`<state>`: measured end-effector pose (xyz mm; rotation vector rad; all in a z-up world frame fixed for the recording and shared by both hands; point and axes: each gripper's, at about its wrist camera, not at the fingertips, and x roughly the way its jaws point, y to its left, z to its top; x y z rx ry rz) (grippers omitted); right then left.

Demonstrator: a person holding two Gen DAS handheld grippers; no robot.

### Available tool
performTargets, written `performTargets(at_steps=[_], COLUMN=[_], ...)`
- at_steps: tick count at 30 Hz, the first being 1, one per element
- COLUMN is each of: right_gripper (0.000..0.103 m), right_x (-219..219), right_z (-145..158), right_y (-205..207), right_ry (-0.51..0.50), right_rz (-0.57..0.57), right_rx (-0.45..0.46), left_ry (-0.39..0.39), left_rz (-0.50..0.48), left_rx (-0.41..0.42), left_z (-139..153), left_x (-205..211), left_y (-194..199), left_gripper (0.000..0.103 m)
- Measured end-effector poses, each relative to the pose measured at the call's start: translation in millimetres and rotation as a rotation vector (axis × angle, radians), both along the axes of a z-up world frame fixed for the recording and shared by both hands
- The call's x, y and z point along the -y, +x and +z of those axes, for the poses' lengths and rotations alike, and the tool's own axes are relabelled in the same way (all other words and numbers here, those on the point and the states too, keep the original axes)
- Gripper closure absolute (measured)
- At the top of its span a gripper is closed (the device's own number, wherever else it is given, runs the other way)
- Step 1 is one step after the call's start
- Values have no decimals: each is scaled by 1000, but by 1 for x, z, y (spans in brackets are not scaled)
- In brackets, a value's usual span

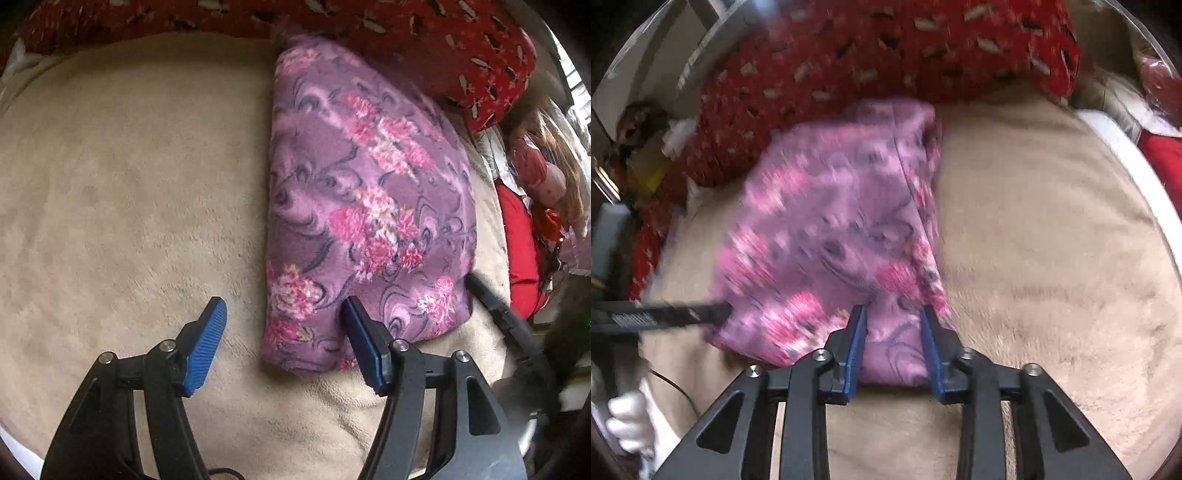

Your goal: Fold small clothes

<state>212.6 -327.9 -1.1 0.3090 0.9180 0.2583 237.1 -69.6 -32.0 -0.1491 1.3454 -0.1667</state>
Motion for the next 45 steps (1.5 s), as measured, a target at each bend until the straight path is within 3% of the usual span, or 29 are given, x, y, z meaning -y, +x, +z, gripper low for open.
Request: performTargets(at_steps=[4,7,11,14,18,21,23,26,27,30,32,34,37,38,40,41,42,45], right_gripper=[68,65,59,40,40,40,40,43,43,39,37,33,28,28,36,52,62,66], right_x=[8,6,-1,25,63,72,64,36,36,50,56,48,32,28,19,13,10,5], right_z=[30,28,-25,-26,-9,-6,-9,-40,-39,-33,-38,-48,-44,-44,-34,-29,-21,-5], right_y=[17,33,48,51,68,85,96,122,120,108,94,85,79,80,81,78,73,60], right_ry=[63,36,-51,49,214,343,329,173,172,270,393,429,363,367,284,240,223,206], right_rz=[-42,-70,-23,-71,-197,-214,-195,-110,-113,-122,-53,32,63,58,56,77,92,87], right_rx=[88,99,-73,-82,-39,-14,-17,-178,-147,-129,-128,-153,-105,-109,-103,-90,-75,-34], left_ry=[35,38,38,-28,-173,-204,-185,-193,-214,-354,-466,-486,-462,-455,-408,-383,-372,-374], left_rz=[-10,-12,-12,-22,41,74,88,91,93,64,54,38,37,40,32,16,1,-3], left_rx=[35,38,19,-4,-22,-24,-48,-110,-109,-115,-140,-148,-143,-130,-99,-83,-67,-34], left_z=[6,5,0,1,8,7,-3,-25,-25,-21,-24,-29,-33,-30,-18,-12,-5,12], left_x=[6,5,5,1,-17,-21,-15,-12,-14,-26,-29,-22,-8,-8,-8,-8,-9,-14], left_y=[6,11,17,27,66,97,115,127,127,120,114,109,106,104,97,95,93,85], left_gripper=[39,39,38,39,38,38,38,35,35,35,33,23,22,24,51,68,75,76])
